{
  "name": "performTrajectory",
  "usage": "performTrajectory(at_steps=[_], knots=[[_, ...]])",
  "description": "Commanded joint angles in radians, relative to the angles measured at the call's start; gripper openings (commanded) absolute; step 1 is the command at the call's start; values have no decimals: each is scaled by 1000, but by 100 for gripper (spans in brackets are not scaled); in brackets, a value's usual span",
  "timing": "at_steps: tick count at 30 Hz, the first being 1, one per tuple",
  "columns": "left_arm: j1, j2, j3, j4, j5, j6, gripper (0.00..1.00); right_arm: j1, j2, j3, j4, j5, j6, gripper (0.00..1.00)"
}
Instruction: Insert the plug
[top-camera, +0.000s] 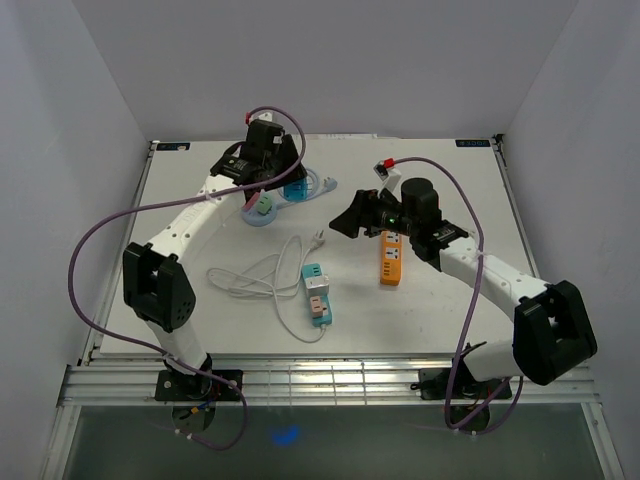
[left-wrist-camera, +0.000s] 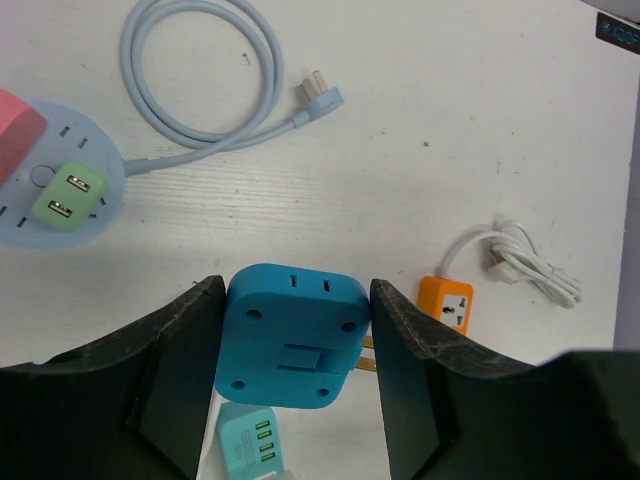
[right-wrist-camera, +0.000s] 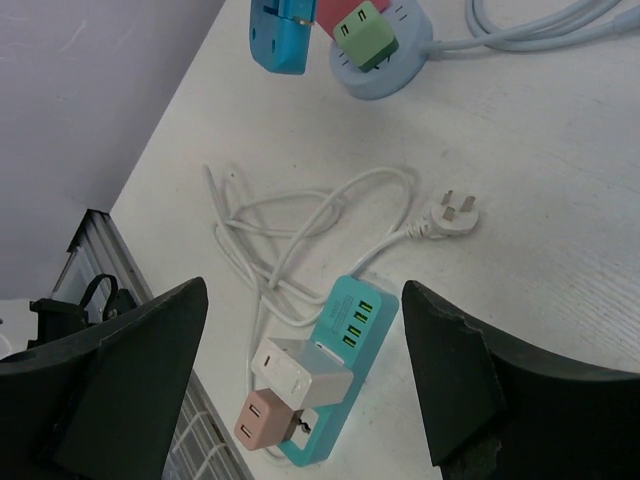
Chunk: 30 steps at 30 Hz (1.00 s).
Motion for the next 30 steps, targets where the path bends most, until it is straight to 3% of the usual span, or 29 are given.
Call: performTrajectory(at_steps=[1,7,30], knots=[[-6,-66,-27,-21,95,-31,53,-4,31,-13,206,-59,85,83],[-16,-91,-57,-21,118,-43,54,-3,92,-3,330,-107,155,81],[-60,-111,-103,14,166,-74,53,-3,302,136,415,-89,257,67]])
